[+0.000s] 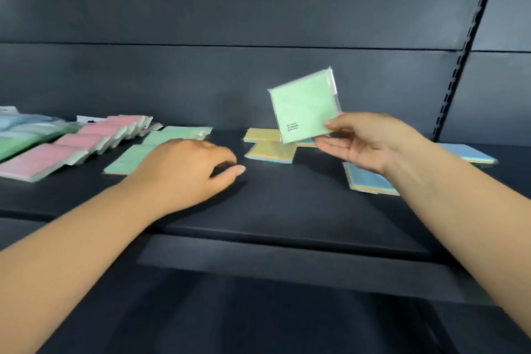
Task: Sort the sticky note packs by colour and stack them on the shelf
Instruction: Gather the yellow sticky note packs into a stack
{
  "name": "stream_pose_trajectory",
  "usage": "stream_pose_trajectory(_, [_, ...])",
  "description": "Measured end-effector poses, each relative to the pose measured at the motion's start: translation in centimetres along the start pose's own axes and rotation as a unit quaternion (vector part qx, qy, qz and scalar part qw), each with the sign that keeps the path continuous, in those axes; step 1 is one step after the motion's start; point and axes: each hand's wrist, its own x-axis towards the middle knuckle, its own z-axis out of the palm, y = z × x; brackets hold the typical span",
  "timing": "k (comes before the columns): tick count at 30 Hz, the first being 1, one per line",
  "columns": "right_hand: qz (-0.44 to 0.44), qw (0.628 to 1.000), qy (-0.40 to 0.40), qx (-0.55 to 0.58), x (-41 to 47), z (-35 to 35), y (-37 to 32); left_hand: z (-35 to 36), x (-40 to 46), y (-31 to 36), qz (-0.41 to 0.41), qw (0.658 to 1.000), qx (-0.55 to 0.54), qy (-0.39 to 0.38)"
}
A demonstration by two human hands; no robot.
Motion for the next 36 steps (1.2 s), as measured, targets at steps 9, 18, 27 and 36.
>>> stream_pose_trajectory(9, [-0.001,0.999,-0.048,0.024,-4.4,13.2,5.0,-1.1,-13.7,-10.0,-0.001,0.999,0.008,0.051])
stream_pose_trajectory(18, [0.011,0.999,0.034,-0.036,-5.7,22.0,10.4,1.3,-16.1,-15.1,-0.021,0.994,-0.031,0.099])
stream_pose_trajectory(27, [0.034,0.968,0.102,-0.227,-5.6,24.6,10.2,1.9,-16.1,-15.2,-0.033,0.99,-0.051,0.13])
stream_pose_trajectory(36, [0.025,0.884,0.105,-0.454,-5.7,25.3,9.9,1.6,-16.2,-15.1,-0.044,0.99,-0.06,0.117])
